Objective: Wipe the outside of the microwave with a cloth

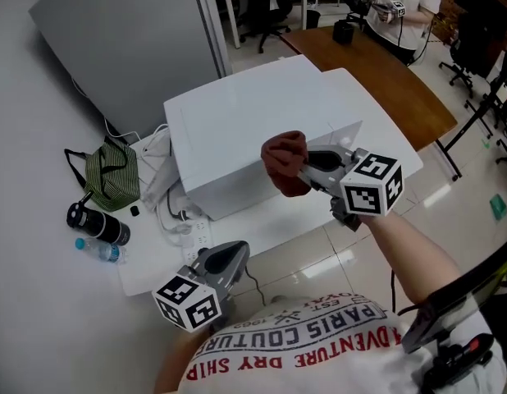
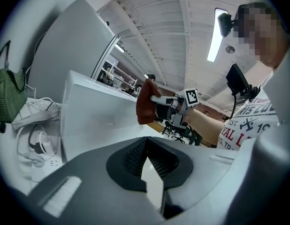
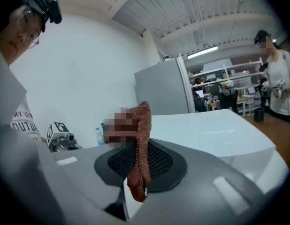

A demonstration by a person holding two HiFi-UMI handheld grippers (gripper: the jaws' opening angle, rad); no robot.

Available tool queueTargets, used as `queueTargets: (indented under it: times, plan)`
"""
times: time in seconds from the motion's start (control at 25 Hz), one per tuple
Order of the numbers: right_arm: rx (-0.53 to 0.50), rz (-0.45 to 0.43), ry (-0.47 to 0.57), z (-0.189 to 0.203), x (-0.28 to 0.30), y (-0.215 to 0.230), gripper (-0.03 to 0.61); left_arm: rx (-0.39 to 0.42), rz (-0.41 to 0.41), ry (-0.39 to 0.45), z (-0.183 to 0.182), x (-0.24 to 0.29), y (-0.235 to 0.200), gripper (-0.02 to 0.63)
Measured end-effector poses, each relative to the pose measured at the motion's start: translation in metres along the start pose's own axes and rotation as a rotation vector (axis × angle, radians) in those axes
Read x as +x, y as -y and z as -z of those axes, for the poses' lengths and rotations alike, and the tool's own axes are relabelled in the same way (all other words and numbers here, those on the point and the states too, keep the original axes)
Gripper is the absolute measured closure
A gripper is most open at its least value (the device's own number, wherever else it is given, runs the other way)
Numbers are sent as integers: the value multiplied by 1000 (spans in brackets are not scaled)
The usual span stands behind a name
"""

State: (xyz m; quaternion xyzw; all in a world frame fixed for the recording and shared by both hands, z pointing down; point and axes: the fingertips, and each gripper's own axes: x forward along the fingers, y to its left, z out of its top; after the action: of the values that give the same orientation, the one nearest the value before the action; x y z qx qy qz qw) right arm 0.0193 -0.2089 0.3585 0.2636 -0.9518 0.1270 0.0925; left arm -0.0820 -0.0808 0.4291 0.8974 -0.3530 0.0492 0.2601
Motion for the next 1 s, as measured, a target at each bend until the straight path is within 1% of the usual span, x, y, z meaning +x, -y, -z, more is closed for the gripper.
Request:
queueTargets:
  times: [0.12,0.28,0.44,0.56,0.68,0.8,1.0]
  plan:
    - [56,-96,-18,-23,33,-27,532,-2,-29,36,-4,-21,-10,607]
    - [22,-168,-75,-49,84,-57,532,-7,-75,86,-11,-51,-22,607]
    - [13,-235,-164,-54,133,-82,532,-7,-122,122,-12,-79,-30,607]
    - [-3,-247,-210,-53,165,-90,532,-1,-153,152,-16,-91,-37,607]
    - [26,-248,-246,-45,186,-90,532,1,-168,164,-20,-95,-37,607]
    - [7,-219,-291,-40,196,-83,532,7,-186,175,-28,-95,-38,607]
    - [-29,-223,-422,-28,201,-71,532,27,-192,216,-48,-84,-33,607]
